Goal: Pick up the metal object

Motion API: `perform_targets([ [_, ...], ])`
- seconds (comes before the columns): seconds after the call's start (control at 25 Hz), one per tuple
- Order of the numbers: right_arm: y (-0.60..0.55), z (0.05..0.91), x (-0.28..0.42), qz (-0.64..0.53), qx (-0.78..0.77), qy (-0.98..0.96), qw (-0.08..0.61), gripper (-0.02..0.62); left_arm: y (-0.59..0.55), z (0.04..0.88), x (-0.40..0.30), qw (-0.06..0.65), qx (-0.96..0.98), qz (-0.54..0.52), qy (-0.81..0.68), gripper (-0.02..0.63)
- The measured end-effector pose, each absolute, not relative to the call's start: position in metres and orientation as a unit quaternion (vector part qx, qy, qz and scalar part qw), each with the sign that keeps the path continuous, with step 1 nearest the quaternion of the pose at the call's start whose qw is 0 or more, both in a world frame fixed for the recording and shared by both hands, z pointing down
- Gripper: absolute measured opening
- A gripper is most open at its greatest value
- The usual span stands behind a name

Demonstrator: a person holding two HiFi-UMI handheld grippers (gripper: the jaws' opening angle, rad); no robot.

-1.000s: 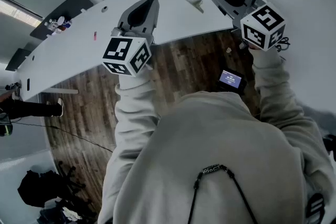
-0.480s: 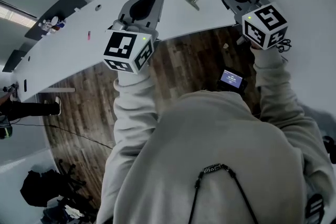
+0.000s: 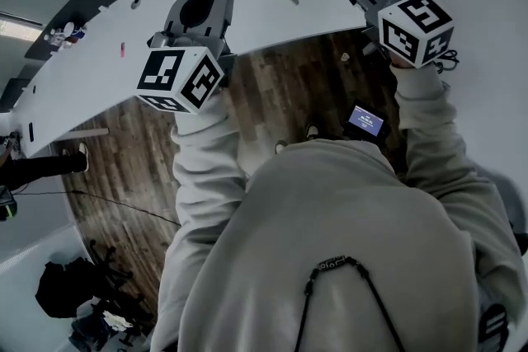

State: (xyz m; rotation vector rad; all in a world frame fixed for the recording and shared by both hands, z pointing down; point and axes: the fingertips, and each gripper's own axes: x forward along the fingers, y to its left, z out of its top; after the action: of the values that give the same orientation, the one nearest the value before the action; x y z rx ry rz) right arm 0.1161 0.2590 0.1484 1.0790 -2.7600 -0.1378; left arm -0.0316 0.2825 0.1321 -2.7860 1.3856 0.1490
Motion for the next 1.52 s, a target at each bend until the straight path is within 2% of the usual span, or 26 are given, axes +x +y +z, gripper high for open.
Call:
perform_targets([
  [0.4,0.238,0.166,0.161,-0.016,0.349,-0.933,0.080,0.020,0.248,0.155,0.006,-0.010,-0.890,0.030,0.455,0.005],
  [0.52,0.228,0.178,0.180,-0.010,0.345,-0.933,0.097,0.020,0.233,0.155,0.021,-0.008,-0.890,0.024,0.455,0.005],
  [0.92,0.214,0.195,0.212,0.015,0.340,-0.935,0.100,0.020,0.213,0.152,0.028,-0.006,-0.888,0.008,0.459,0.005],
  [1.16,0.192,0.209,0.197,0.007,0.328,-0.938,0.112,0.020,0.186,0.163,0.025,0.005,-0.895,0.010,0.445,0.005],
  [1.52,0.021,0.226,0.122,0.025,0.324,-0.935,0.143,0.020,0.007,0.172,-0.051,-0.009,-0.896,0.030,0.442,0.005],
])
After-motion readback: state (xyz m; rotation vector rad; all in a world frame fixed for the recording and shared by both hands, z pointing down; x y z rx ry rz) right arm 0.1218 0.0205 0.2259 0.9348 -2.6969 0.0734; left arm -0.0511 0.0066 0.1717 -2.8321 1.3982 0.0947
